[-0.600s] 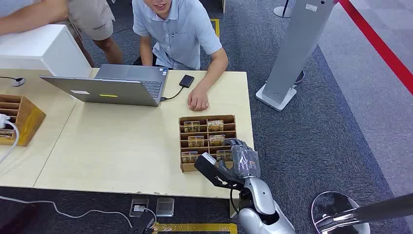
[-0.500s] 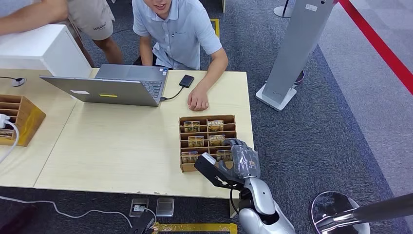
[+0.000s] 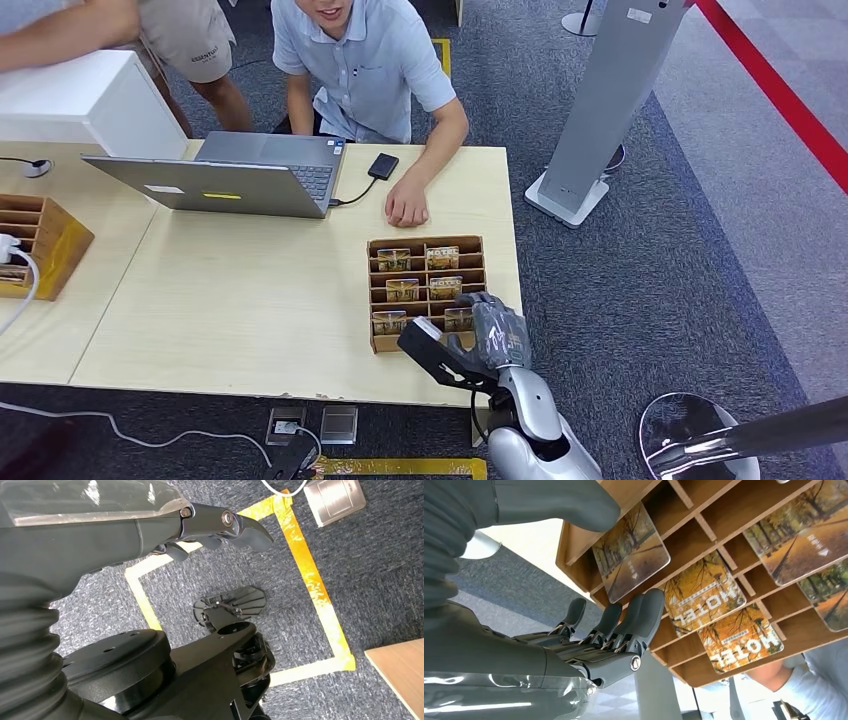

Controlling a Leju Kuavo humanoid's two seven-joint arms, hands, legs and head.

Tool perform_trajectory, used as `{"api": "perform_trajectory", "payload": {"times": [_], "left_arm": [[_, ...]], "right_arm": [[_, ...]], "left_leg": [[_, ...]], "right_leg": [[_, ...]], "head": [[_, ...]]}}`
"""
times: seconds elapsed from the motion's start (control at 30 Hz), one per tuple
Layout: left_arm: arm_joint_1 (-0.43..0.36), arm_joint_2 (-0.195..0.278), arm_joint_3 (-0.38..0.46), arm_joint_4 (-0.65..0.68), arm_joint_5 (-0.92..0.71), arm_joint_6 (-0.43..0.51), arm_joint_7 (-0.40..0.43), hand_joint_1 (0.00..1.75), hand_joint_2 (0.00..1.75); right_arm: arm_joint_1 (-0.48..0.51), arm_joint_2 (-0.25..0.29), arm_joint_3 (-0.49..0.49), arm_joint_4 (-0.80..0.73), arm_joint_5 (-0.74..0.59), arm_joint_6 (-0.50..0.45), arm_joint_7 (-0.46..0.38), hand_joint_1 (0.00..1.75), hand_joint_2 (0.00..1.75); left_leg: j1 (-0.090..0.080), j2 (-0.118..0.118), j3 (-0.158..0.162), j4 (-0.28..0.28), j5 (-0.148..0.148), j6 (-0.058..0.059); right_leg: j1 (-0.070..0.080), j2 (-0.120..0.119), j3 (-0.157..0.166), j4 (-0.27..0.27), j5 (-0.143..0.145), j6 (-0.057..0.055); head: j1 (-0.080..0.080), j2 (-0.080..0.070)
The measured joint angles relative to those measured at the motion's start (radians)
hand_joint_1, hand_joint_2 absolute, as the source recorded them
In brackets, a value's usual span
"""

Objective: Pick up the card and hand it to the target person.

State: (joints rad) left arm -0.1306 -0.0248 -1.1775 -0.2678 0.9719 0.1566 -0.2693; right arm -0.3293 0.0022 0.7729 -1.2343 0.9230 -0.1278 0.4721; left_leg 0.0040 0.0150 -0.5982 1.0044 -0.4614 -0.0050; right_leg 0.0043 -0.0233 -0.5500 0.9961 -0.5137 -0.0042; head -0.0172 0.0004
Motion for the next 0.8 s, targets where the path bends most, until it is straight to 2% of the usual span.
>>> {"api": "perform_trajectory", "payload": {"times": [0.37,0.63,0.8], "left_arm": [[0.003,0.0,0.001,0.0,0.006,-0.001,0.0,0.0,1.75],[0.003,0.0,0.001,0.0,0.007,-0.002,0.0,0.0,1.75],[0.003,0.0,0.001,0.0,0.007,-0.003,0.0,0.0,1.75]], "right_arm": [[-0.006,0.01,0.0,0.027,-0.007,0.0,-0.007,0.78,1.75],[-0.009,0.01,0.0,0.032,-0.011,0.001,-0.007,0.99,1.75],[-0.01,0.01,0.0,0.035,-0.012,0.004,-0.004,0.99,1.75]], "left_leg": [[0.0,0.0,0.0,0.0,0.0,0.0],[0.0,0.0,0.0,0.0,0.0,0.0],[0.0,0.0,0.0,0.0,0.0,0.0]], "right_leg": [[0.0,0.0,0.0,0.0,0.0,0.0],[0.0,0.0,0.0,0.0,0.0,0.0],[0.0,0.0,0.0,0.0,0.0,0.0]], "head": [[0.0,0.0],[0.0,0.0],[0.0,0.0]]}}
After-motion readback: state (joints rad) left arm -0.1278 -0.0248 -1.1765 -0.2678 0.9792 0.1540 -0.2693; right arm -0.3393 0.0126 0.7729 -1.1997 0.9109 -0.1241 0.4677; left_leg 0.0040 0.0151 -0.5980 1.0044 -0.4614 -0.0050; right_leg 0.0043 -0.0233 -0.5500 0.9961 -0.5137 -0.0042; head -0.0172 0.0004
